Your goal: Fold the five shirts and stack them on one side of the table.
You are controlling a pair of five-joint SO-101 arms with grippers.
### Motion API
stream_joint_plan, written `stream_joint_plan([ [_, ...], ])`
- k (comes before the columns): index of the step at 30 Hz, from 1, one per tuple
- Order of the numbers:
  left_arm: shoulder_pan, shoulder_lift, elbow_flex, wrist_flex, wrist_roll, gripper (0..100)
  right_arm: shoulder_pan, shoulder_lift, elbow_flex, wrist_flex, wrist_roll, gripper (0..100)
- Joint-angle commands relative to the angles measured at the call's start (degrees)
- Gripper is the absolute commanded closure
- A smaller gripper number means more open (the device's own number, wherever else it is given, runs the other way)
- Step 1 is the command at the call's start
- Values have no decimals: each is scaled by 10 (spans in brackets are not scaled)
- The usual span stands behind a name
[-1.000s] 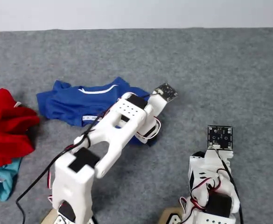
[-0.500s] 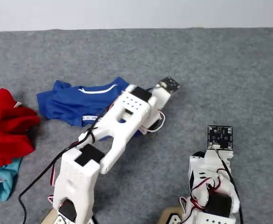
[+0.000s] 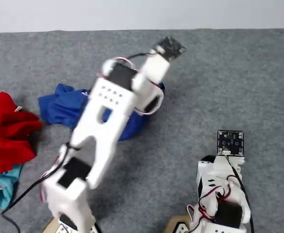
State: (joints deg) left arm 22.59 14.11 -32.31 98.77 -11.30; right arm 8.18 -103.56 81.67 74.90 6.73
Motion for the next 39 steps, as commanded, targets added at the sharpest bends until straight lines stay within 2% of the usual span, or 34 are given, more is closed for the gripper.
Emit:
stream_joint_plan([
  [1,-74,-117,19,18,-31,995,-43,-1,-59,4,-7,991],
  [6,-191,-215,73,18,-33,995,-123,8,-100,0,-7,991],
  [9,-264,-255,96,18,-39,995,-167,65,-129,0,-28,991],
  [17,-454,-283,121,15,-82,994,-262,402,-296,-67,-98,991],
  [24,-538,-283,164,-29,-82,994,-357,669,-453,-70,-98,991],
  [29,-540,-283,184,-35,-83,994,-415,808,-535,-70,42,991],
  [34,-542,-283,223,-79,-82,994,-463,902,-592,-74,201,991],
  [37,-542,-283,238,-85,-80,994,-490,957,-629,-73,218,988],
  [39,-542,-283,239,-85,-79,994,-498,996,-658,-69,207,943],
])
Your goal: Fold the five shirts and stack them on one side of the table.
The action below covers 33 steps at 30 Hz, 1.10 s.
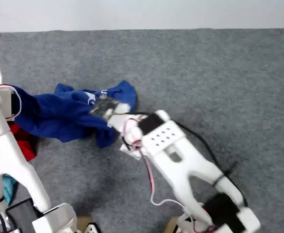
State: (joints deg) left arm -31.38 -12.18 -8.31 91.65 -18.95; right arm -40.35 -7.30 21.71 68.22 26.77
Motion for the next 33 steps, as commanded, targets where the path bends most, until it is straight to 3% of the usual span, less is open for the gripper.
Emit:
stream_joint_plan([
  [1,-3,-20,0,-14,-3,994,-14,54,-70,-1,-2,890],
  [4,-3,-20,0,-14,-3,993,-13,101,-106,-7,-74,737],
  [7,-3,-20,0,-14,-3,993,-14,145,-156,-7,-153,664],
  [20,-3,-20,0,-14,-3,993,-35,329,-331,-2,-171,653],
  [23,-3,-20,0,-13,-3,993,-46,348,-338,-7,-171,698],
  [29,-3,-20,0,-11,-3,993,-37,378,-377,-7,-166,990],
  [33,-3,-22,0,-11,-3,993,-16,374,-407,12,-152,993],
])
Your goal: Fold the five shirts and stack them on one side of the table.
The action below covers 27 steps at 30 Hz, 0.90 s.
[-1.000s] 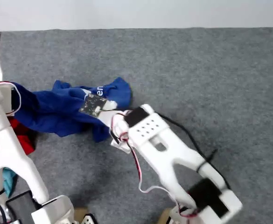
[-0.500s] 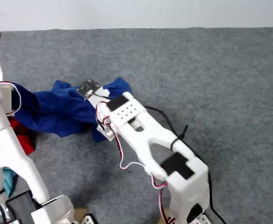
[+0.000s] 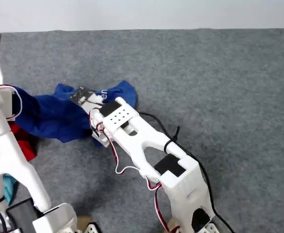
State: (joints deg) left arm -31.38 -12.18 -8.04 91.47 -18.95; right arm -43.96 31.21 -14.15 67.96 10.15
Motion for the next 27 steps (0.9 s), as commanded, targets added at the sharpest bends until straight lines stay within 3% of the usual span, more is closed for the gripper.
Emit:
stream_joint_plan([
  [1,-3,-25,-2,-9,-3,993,25,-15,-57,26,29,988],
  [9,18,-26,-62,0,-2,993,88,-96,-136,118,98,989],
  [27,201,-26,-270,17,-4,993,267,-304,-246,142,175,989],
])
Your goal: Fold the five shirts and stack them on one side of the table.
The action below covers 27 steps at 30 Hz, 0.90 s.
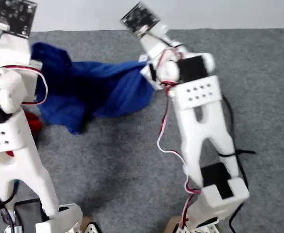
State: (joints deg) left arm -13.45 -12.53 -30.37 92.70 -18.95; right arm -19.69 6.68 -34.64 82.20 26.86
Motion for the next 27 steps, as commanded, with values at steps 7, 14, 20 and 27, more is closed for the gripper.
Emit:
stream_joint_plan([
  [7,33,-23,-135,11,-4,994,41,-118,-80,1,57,990],
  [14,18,-24,-116,79,-5,994,45,-145,-81,1,92,990],
  [20,4,-63,-114,43,-5,994,50,-179,-117,-5,117,990],
  [27,6,-147,-114,-63,-5,994,50,-225,-164,-6,119,990],
])
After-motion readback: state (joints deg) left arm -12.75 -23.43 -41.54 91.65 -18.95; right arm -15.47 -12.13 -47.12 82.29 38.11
